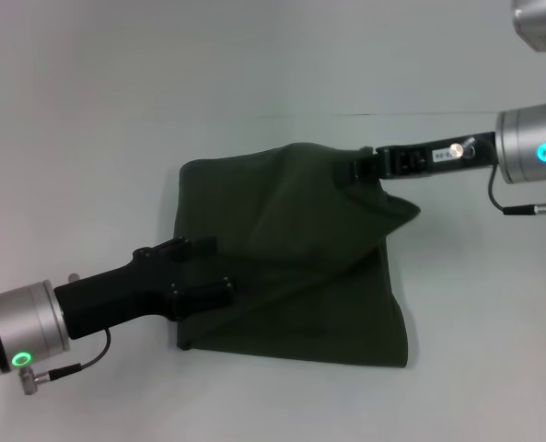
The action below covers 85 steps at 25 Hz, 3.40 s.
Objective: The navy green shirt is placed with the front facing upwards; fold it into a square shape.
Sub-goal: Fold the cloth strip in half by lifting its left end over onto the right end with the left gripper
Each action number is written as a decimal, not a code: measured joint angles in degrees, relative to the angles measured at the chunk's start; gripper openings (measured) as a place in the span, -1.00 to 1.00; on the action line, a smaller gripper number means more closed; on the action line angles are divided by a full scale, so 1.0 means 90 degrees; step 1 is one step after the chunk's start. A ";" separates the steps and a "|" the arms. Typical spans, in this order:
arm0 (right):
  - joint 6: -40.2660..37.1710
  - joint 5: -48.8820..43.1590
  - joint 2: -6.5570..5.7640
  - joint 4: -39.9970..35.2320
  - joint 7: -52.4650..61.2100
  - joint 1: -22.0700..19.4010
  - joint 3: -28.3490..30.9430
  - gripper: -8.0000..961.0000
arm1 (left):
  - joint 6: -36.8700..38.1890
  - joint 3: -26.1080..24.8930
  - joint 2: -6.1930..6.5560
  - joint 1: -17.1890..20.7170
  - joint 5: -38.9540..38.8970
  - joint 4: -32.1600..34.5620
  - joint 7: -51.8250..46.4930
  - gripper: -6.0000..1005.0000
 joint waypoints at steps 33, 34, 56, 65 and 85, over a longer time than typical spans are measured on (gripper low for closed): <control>-0.2321 0.0100 -0.0028 -0.0565 0.0349 -0.0978 0.0841 -0.72 | -0.0015 -0.0050 0.0003 0.0002 0.0005 0.0000 -0.0056 0.83; -0.2290 0.0091 -0.0031 -0.0559 0.0335 -0.1019 0.0834 -0.72 | -0.0015 -0.0043 0.0001 0.0001 0.0005 0.0000 -0.0056 0.83; -0.1099 -0.0629 -0.0066 0.0268 0.0094 -0.1350 0.1053 -0.11 | -0.0033 -0.0005 -0.0037 -0.0178 0.0053 -0.0069 -0.0015 0.83; -0.0810 -0.0619 -0.0107 0.0398 0.0175 -0.1420 0.1317 0.53 | -0.0214 0.0002 -0.0055 -0.0215 0.0060 -0.0068 -0.0007 0.83; -0.1267 -0.0589 -0.0307 0.0716 0.0584 -0.1502 0.1803 0.82 | -0.0305 0.0002 -0.0038 -0.0310 0.0059 -0.0068 -0.0007 0.83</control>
